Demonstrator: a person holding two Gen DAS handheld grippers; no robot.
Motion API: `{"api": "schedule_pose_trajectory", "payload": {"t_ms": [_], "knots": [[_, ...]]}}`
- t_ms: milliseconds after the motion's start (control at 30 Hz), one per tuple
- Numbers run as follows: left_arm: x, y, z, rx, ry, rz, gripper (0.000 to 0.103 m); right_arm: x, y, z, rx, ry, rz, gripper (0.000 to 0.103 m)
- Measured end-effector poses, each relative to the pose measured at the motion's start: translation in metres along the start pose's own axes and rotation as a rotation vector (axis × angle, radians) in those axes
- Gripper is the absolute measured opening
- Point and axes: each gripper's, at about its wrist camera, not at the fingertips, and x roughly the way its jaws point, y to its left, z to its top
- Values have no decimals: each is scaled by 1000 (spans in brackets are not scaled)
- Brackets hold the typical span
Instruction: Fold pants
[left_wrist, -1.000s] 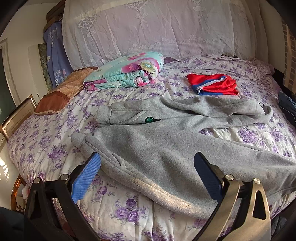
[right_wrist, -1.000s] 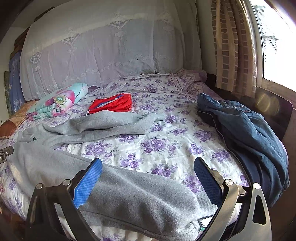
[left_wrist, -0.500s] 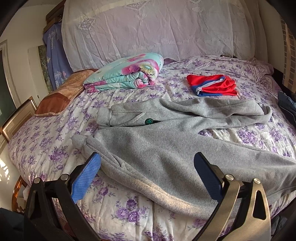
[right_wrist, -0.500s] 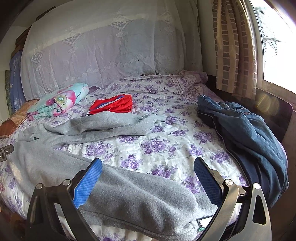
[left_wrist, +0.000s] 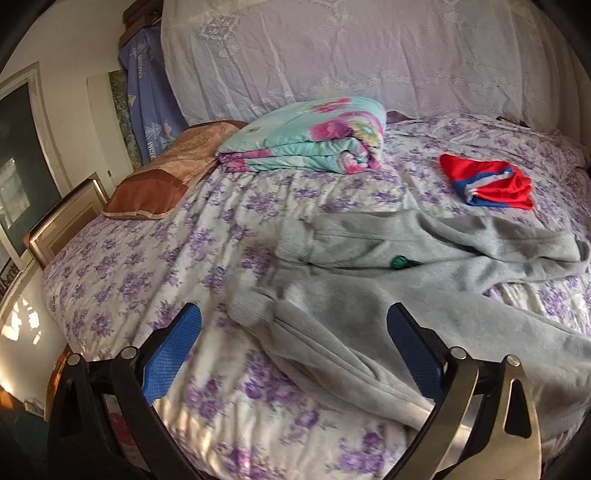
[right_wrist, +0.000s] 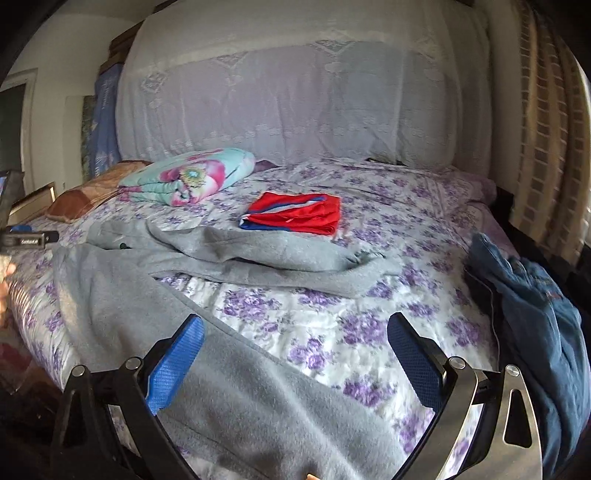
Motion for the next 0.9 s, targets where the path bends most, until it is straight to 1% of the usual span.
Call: {"api": "schedule_pose_trajectory", "payload": {"t_ms": [67,100,167,233,267,333,400,467,533,567,600,633,667,700,733,767,800,833,900], "knots": [[24,15,18,12,40,12,99,14,6,21,-110,4,57,100],[34,19,25,23,58,8,99,23,11,30,-162,8,68,100],[67,26,42,48,113,27,99,45,19,50,-255,22,104,100],[101,31,55,56,174,9,99,68,25,66,-319,44,153,100],[120,33,60,60,201,14,99,84,30,75,-360,60,173,100],[152,32,65,79,248,7,99,112,40,88,-428,87,175,99],[179,24,68,114,295,-28,99,142,49,97,-486,108,187,99],[195,15,72,150,311,-38,99,175,59,103,-528,145,204,99],[206,6,79,161,344,-50,99,206,70,101,-577,179,178,99],[211,2,81,168,363,-62,98,225,77,97,-614,213,157,74],[215,-4,82,179,388,-71,92,242,83,95,-637,258,148,8],[219,-7,83,173,409,-108,64,257,85,93,-626,336,175,8],[219,-10,85,155,438,-166,47,264,82,95,-590,364,198,6],[217,-14,88,135,462,-202,23,264,80,100,-572,337,196,6],[214,-18,93,135,457,-182,23,262,77,109,-555,293,179,6],[208,-22,102,143,417,-142,22,259,69,124,-502,248,179,6],[205,-24,111,136,377,-123,17,263,58,141,-421,234,196,6],[205,-23,123,112,344,-99,14,273,45,159,-325,238,210,6],[217,-19,145,46,308,-22,14,300,39,178,-240,245,203,8]]}}
